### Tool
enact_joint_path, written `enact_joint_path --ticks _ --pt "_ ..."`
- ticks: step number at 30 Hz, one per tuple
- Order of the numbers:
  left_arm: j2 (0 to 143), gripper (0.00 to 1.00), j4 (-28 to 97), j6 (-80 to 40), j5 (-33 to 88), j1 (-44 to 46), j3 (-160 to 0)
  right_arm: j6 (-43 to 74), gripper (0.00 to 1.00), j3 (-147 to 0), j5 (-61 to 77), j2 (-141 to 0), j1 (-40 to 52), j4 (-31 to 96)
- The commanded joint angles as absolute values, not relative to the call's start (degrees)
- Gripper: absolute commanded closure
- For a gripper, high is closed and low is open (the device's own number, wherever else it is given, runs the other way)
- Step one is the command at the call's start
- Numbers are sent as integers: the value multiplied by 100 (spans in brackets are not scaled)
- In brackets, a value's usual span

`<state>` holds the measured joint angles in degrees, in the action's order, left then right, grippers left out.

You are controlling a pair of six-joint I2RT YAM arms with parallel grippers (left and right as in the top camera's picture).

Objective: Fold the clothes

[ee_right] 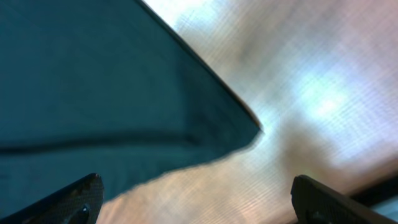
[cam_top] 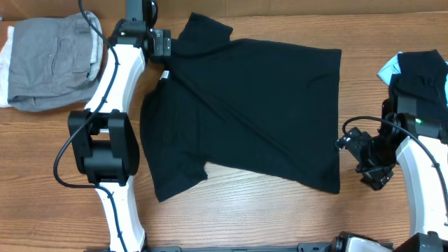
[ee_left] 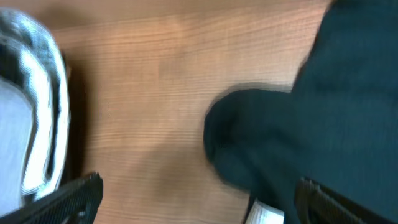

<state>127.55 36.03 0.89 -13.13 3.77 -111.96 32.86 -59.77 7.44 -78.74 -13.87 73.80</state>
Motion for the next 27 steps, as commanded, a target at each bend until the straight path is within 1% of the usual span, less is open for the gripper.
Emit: enact_joint_path --ticks 1,2,4,5,6,7,8,9,10,11,12,14,16,17,18,27 --pt "12781 0 4838 -316 -1529 438 -11911 3061 0 -6007 1162 -7824 -1385 6906" --pt "12781 0 5293 -607 -1422 443 -12022 2995 9 -6007 1214 -7832 -1385 6720" --pt "12781 0 6073 -910 -906 438 -12119 2995 46 -6007 1214 -7856 -1385 6326" --pt "12783 0 6416 -1033 -582 427 -12116 2998 58 -6007 1219 -7883 -1385 6110" --pt "12798 0 6740 -1177 -266 423 -12099 2998 67 -6005 1223 -7909 -1385 5913" --pt "12818 0 7002 -1288 14 419 -12064 2995 72 -6005 1227 -7953 -1385 5673" --pt "12842 3 7155 -1310 211 419 -12007 2995 77 -6007 1232 -8020 -1385 5422" --pt "12864 7 7282 -1310 351 419 -11935 2995 79 -6007 1234 -8097 -1385 5199" --pt "12897 14 7365 -1306 410 419 -11852 2995 80 -6007 1236 -8195 -1382 5000" --pt "12903 27 7422 -1308 416 421 -11747 2993 84 -6007 1258 -8291 -1378 4851" --pt "12910 36 7437 -1308 429 421 -11609 2993 88 -6005 1328 -8440 -1369 4678" --pt "12910 57 7389 -1308 460 421 -11338 2989 96 -6005 1518 -8713 -1332 4449" --pt "12910 77 7210 -1302 499 421 -11089 2923 96 -6007 1693 -9006 -1269 4209" --pt "12910 85 7076 -1288 526 419 -10943 2842 96 -6007 1782 -9174 -1223 4069" --pt "12910 96 6840 -1288 659 419 -10676 2751 96 -6007 1929 -9494 -1129 3841" --pt "12912 96 6066 -1459 757 410 -9769 2759 96 -6007 1938 -10602 -1024 3815"
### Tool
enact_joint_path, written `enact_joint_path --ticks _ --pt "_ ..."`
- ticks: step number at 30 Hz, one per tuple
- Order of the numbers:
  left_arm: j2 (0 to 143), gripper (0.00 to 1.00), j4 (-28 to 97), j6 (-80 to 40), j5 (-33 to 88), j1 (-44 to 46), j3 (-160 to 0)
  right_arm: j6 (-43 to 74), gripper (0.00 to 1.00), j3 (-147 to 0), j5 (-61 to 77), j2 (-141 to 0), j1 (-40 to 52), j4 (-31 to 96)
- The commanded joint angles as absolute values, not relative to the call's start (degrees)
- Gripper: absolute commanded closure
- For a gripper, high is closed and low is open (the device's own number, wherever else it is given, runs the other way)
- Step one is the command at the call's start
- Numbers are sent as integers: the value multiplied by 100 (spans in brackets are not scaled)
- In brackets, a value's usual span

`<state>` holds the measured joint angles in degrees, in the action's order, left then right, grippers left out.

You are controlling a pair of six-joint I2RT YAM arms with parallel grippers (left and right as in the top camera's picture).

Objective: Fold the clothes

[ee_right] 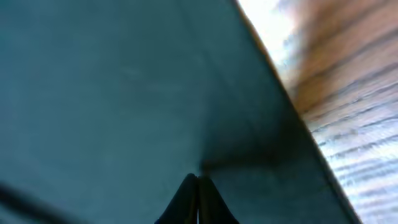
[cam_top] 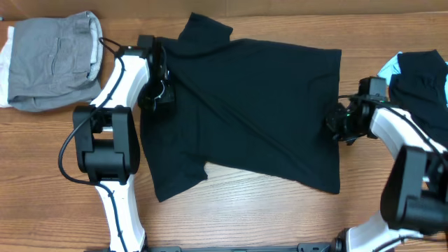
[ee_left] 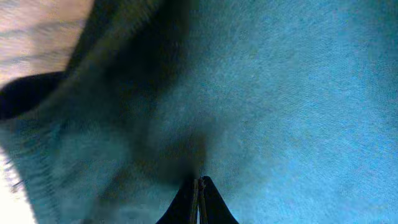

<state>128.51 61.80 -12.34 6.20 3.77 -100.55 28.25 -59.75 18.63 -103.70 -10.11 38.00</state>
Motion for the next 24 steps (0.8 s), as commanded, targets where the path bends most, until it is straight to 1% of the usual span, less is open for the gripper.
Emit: enact_joint_path --ticks 1,7,12,16,24 --pt "12912 96 6034 -1538 757 410 -9662 2759 96 -6007 1916 -10659 -1024 3820" --pt "12912 96 5747 -1564 753 360 -9094 2825 96 -6005 1533 -10687 -1024 3820" --pt "12912 96 5804 -1835 746 211 -8700 3205 96 -6005 974 -10687 -1024 4112" --pt "12912 96 6060 -2082 683 60 -8646 3669 96 -6005 414 -10687 -1028 4318" --pt "12822 96 6912 -2189 707 51 -8654 4176 96 -6010 130 -10685 -1046 4525"
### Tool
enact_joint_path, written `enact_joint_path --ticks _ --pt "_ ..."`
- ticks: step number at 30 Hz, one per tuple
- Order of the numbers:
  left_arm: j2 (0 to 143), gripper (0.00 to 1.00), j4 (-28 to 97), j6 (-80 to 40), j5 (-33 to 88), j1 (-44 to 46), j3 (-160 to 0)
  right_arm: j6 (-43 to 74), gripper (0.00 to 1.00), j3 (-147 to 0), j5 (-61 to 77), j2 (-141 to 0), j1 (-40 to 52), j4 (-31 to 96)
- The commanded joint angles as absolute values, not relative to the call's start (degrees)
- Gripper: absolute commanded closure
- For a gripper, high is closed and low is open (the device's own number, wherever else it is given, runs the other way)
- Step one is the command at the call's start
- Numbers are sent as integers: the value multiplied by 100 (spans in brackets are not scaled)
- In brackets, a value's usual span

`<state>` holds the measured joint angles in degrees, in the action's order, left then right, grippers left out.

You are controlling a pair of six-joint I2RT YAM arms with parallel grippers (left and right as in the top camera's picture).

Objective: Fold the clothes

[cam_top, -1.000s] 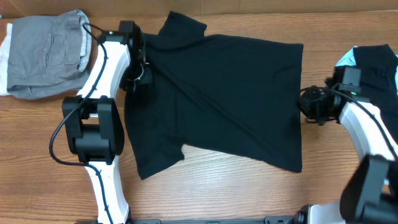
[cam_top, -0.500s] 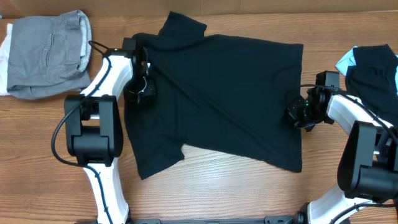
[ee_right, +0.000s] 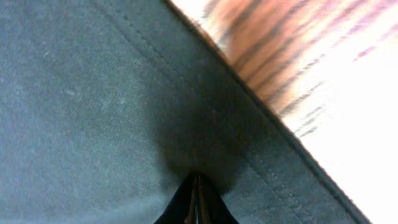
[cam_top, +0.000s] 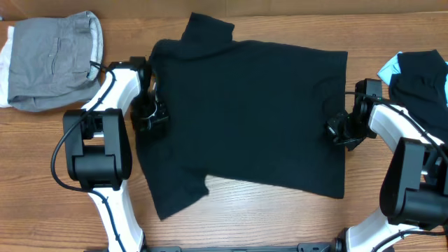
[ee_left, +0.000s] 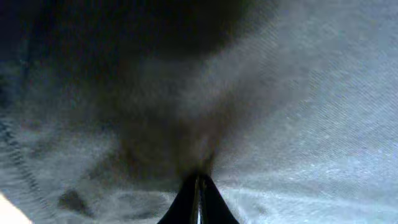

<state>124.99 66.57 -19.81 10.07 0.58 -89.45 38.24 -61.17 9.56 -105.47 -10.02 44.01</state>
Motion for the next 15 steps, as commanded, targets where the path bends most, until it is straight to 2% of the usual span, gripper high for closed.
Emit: enact_joint_path --ticks 1,15 --pt "12720 96 7094 -2189 707 99 -8654 4250 96 -6012 56 -10685 -1046 4628" --pt "11111 96 7382 -2189 696 314 -8654 4250 96 -6729 -495 -10674 -1424 5433"
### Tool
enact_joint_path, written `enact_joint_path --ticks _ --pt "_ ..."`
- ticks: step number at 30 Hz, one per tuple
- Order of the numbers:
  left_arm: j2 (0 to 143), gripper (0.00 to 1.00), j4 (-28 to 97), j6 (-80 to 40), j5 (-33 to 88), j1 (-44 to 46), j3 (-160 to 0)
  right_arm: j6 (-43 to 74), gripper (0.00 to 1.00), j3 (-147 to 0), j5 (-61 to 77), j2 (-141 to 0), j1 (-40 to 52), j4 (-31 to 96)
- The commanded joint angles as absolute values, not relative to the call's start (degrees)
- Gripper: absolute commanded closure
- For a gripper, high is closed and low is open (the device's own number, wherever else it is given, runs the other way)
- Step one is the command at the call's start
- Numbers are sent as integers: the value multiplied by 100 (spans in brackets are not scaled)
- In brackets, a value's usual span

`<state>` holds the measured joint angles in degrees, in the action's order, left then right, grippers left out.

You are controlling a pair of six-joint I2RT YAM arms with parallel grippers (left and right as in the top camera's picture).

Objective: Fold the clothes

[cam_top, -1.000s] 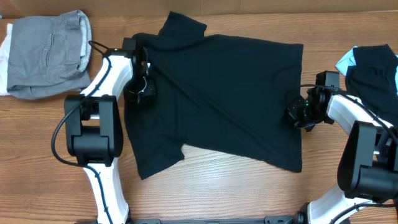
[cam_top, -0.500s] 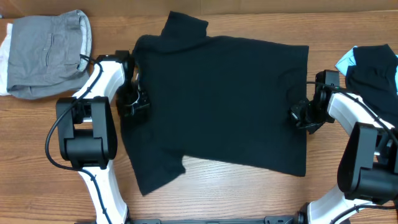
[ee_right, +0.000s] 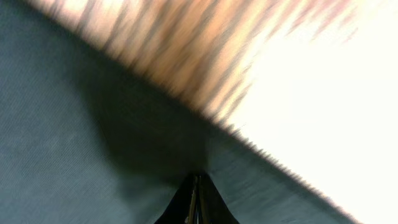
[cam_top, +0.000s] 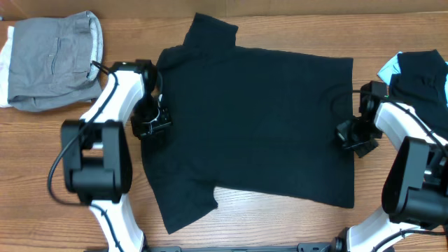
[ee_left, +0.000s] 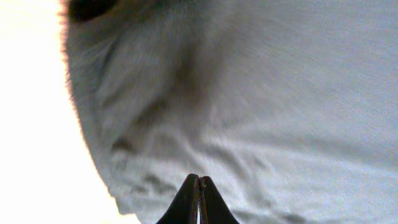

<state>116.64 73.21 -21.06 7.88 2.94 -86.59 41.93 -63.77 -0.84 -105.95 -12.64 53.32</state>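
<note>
A black T-shirt (cam_top: 252, 119) lies spread flat on the wooden table, one sleeve at the top, another at the lower left. My left gripper (cam_top: 150, 126) is shut on the shirt's left edge; in the left wrist view its closed tips (ee_left: 199, 182) pinch pale-looking cloth (ee_left: 261, 99). My right gripper (cam_top: 350, 134) is shut on the shirt's right edge; the right wrist view shows its tips (ee_right: 198, 179) closed on dark cloth (ee_right: 74, 155) close to the hem.
Folded grey trousers (cam_top: 52, 59) on a white cloth lie at the top left. A dark garment over something light blue (cam_top: 420, 70) sits at the right edge. Bare wooden table (cam_top: 280, 224) lies in front of the shirt.
Both grippers, still shut on the shirt, have moved slightly toward the front and right. The shirt has shifted with them, its right edge now further right and lower.
At first both grippers were open, off the shirt, which lay creased with a diagonal fold. Then each was shut on a side edge of the shirt. Later the shirt lay spread flatter between them, and now it has shifted slightly right and forward.
</note>
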Motion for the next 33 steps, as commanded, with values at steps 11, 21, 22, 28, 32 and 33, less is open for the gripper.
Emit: enact_joint_path --ticks 11,21,22,28,32,33 --pt "10346 96 7758 -2082 639 357 -8674 4202 82 -8353 -508 -10346 -1525 7363" --pt "9365 0 8219 -2075 711 357 -8683 4169 0 -8396 -508 -9078 -1490 8385" --pt "9336 0 8331 -2078 727 357 -8683 4185 0 -8361 -510 -8899 -1466 8431" --pt "9330 0 8746 -1975 821 539 -8420 4309 0 -7653 -458 -7771 -1321 8444" --pt "9332 0 8698 -1997 819 840 -7891 4335 0 -7057 -261 -7203 -1319 8235" --pt "9332 0 8656 -2010 788 873 -7728 4331 0 -6912 -126 -7105 -1319 8145"
